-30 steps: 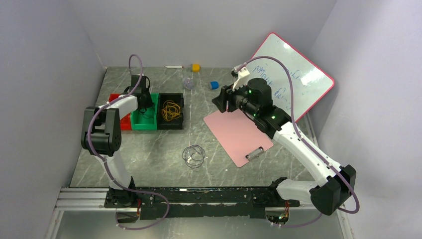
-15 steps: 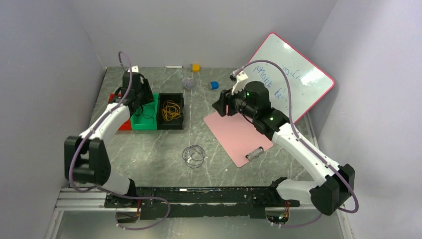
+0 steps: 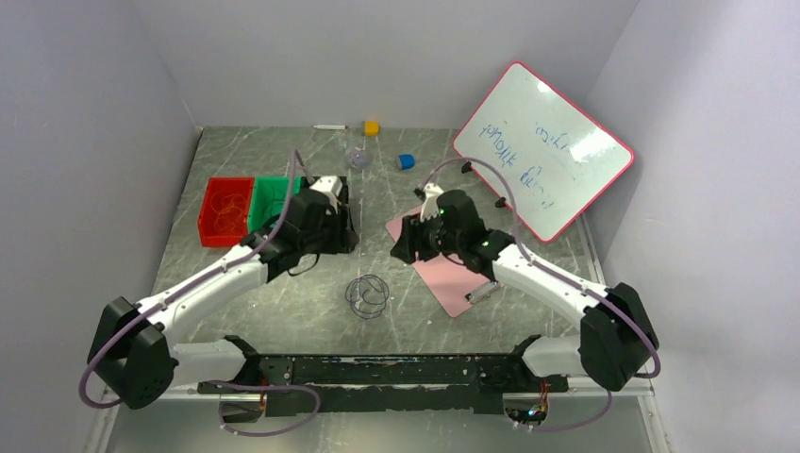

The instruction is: Untangle the cables

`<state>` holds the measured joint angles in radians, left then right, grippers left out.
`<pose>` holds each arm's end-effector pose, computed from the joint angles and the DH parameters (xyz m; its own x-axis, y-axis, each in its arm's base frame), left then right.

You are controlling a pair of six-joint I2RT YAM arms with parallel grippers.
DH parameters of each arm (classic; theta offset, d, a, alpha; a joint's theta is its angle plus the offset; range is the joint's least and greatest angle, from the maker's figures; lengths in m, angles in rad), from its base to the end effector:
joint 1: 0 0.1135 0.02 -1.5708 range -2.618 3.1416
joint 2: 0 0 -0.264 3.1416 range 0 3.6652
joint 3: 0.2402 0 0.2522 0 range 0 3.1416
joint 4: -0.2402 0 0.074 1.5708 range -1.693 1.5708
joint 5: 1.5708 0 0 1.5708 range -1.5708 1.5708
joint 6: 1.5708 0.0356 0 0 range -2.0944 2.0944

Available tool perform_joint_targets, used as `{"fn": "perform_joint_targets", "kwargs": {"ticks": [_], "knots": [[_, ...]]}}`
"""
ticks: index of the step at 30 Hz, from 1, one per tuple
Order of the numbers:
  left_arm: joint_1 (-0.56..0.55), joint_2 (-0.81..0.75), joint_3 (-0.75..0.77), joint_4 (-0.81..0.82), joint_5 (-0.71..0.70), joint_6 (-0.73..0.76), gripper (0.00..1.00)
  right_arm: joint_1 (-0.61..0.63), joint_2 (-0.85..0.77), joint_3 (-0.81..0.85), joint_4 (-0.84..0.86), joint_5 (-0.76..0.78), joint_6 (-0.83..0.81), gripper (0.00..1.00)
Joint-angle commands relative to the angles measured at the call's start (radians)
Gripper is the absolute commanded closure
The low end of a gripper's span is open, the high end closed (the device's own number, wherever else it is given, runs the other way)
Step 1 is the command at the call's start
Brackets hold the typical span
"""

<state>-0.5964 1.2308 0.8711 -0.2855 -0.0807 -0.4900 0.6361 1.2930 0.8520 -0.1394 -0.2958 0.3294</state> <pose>0.2249 -0.1492 0.2665 -0.6774 -0.1071 -0.7278 0.2128 0.9185 -0.3332 0.2232 0.1777 0.2578 -0.6646 -0.1062 -0.7396 -0.5806 0.6965 0.4218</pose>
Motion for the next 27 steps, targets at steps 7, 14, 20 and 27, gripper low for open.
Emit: {"fn": "perform_joint_targets", "kwargs": {"ticks": [7, 14, 20, 27], "knots": [[-0.230, -0.091, -0.154, -0.044, 0.043, -0.198, 0.42, 0.101, 0.068, -0.198, 0.239, -0.003, 0.164, 0.43], [-0.349, -0.038, -0.191, -0.065, 0.008, -0.272, 0.45, 0.107, 0.100, -0.220, 0.260, 0.041, 0.165, 0.43], [-0.376, 0.012, -0.168, -0.144, -0.111, -0.287, 0.47, 0.107, 0.085, -0.232, 0.263, 0.059, 0.170, 0.43], [-0.378, 0.105, -0.112, -0.174, -0.210, -0.241, 0.45, 0.107, 0.082, -0.232, 0.264, 0.059, 0.175, 0.43]]}}
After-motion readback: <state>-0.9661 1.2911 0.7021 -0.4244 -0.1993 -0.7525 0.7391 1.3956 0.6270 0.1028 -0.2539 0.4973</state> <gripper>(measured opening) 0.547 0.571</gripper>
